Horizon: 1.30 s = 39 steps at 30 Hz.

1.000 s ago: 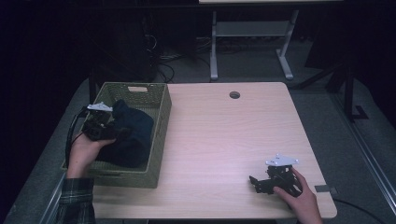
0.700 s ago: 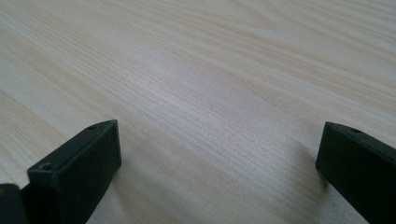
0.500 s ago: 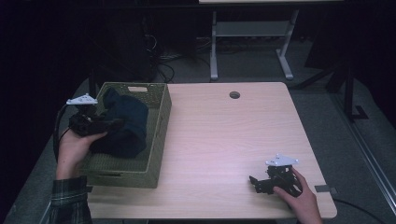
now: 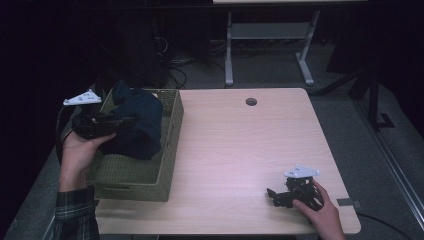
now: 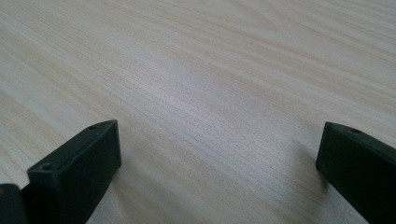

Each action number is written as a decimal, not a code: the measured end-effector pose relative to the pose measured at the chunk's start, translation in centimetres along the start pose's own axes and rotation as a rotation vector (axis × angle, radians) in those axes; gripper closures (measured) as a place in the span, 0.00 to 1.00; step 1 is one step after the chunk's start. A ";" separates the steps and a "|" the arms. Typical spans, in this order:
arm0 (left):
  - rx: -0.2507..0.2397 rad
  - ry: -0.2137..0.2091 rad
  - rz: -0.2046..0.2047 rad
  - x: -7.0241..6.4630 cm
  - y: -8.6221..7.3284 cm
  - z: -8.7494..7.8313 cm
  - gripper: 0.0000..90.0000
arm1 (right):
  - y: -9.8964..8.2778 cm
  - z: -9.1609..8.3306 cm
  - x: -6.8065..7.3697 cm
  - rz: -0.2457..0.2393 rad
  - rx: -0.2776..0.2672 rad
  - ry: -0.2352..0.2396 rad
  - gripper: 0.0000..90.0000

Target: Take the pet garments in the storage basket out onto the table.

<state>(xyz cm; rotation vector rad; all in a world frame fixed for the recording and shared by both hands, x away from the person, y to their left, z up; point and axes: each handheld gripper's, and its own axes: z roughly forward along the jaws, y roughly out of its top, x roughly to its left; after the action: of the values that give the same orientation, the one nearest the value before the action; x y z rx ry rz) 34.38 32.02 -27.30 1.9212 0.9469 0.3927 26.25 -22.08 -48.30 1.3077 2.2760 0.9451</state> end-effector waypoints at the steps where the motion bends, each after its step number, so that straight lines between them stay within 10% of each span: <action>1: -0.011 -0.018 0.015 -0.5 0.4 0.1 0.72 | 0.0 0.0 0.0 0.000 0.000 0.000 0.00; 16: -0.045 -0.124 0.091 -4.1 3.7 3.1 0.72 | 0.0 0.0 0.0 0.004 0.002 0.001 0.00; 39: 0.040 -0.297 0.227 -11.1 6.7 11.4 0.72 | 0.0 0.0 0.0 0.001 -0.001 0.000 0.00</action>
<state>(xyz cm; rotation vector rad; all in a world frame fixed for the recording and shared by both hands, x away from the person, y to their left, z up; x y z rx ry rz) 37.13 15.01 -26.34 2.0605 0.5494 0.2106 26.25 -22.08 -48.28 1.3091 2.2749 0.9462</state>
